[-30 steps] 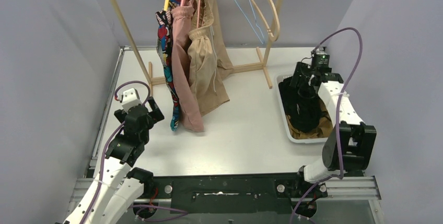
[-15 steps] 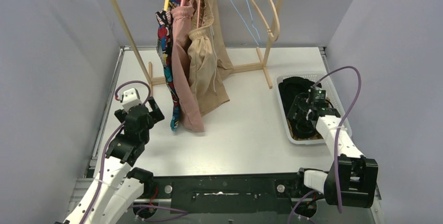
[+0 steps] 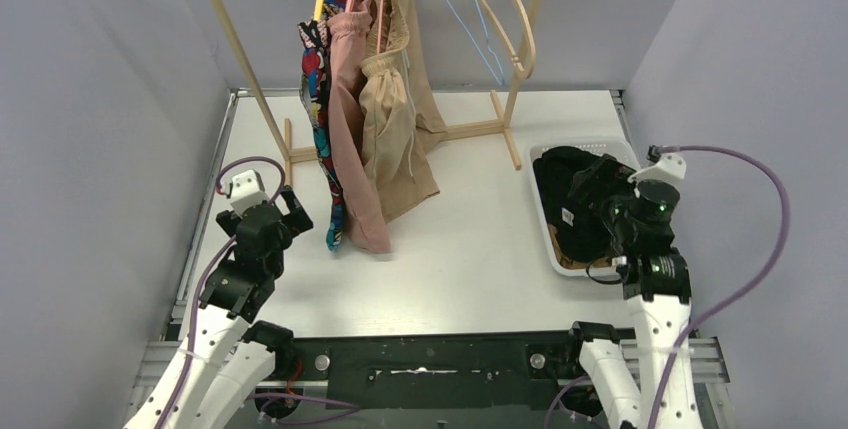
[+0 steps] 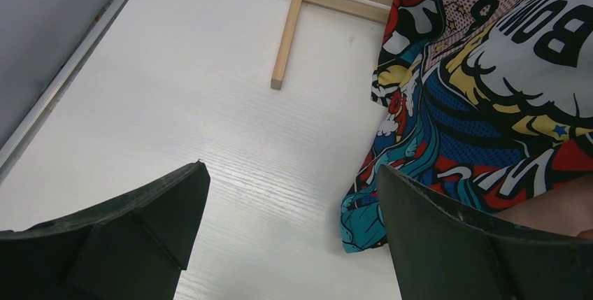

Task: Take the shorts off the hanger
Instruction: Place the shorts in the basket, then pick up the hanger from the clothes rod.

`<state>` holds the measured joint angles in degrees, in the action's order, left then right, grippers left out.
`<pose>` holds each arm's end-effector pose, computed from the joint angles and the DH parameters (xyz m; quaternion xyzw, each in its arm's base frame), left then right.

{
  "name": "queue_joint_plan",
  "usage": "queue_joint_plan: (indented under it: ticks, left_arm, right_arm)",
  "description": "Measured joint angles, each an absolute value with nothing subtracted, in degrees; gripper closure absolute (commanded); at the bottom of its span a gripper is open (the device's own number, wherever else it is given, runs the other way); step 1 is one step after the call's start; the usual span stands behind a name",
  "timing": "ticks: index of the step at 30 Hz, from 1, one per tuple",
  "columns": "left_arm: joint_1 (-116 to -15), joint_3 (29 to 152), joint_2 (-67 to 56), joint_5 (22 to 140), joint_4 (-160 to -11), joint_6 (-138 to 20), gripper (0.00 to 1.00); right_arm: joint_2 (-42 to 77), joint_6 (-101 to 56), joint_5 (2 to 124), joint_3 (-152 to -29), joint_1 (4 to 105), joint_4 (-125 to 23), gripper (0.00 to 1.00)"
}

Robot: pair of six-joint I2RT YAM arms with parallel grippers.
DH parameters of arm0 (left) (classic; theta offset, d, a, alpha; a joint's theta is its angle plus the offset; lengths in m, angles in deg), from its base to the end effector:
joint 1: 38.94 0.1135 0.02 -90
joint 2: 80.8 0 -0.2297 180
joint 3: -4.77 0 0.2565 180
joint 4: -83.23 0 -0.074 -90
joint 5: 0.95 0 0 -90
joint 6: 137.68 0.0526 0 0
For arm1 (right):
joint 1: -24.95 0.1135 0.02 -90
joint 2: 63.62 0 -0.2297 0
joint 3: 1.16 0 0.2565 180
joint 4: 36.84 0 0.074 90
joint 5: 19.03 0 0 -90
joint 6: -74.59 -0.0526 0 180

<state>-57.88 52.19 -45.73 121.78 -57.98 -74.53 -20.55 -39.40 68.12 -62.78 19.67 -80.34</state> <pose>0.1875 -0.0343 0.2477 -0.2043 0.8035 0.0241 0.5587 0.2094 -0.0167 0.2986 0.2000 0.8189 0.1081 0.5269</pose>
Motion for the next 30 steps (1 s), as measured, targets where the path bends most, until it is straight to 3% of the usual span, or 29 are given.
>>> queue_joint_plan:
  ticks: [8, 18, 20, 26, 30]
  left_arm:
    - [-57.9, 52.2, -47.2, 122.2, -58.0, -74.5, 0.09]
    - [-57.9, 52.2, -48.0, 122.6, -58.0, -74.5, 0.09]
    - [-57.9, 52.2, -47.9, 122.3, -58.1, -74.5, 0.09]
    - [-57.9, 52.2, -48.1, 121.0, -59.0, -74.3, 0.09]
    - [-57.9, 52.2, -48.4, 120.4, -59.5, -74.2, 0.09]
  right_arm:
    - [-39.2, -47.5, 56.5, -53.8, 19.7, -69.6, 0.02]
    - [-38.1, -58.2, 38.1, -42.0, 21.1, -60.6, 0.01]
    - [-38.1, -58.8, 36.7, -41.8, 22.8, -59.4, 0.04]
    - [-33.8, -57.8, 38.2, -43.0, 32.1, -58.7, 0.12]
    - [-26.8, -55.0, 49.1, -48.4, 47.7, -61.9, 0.14]
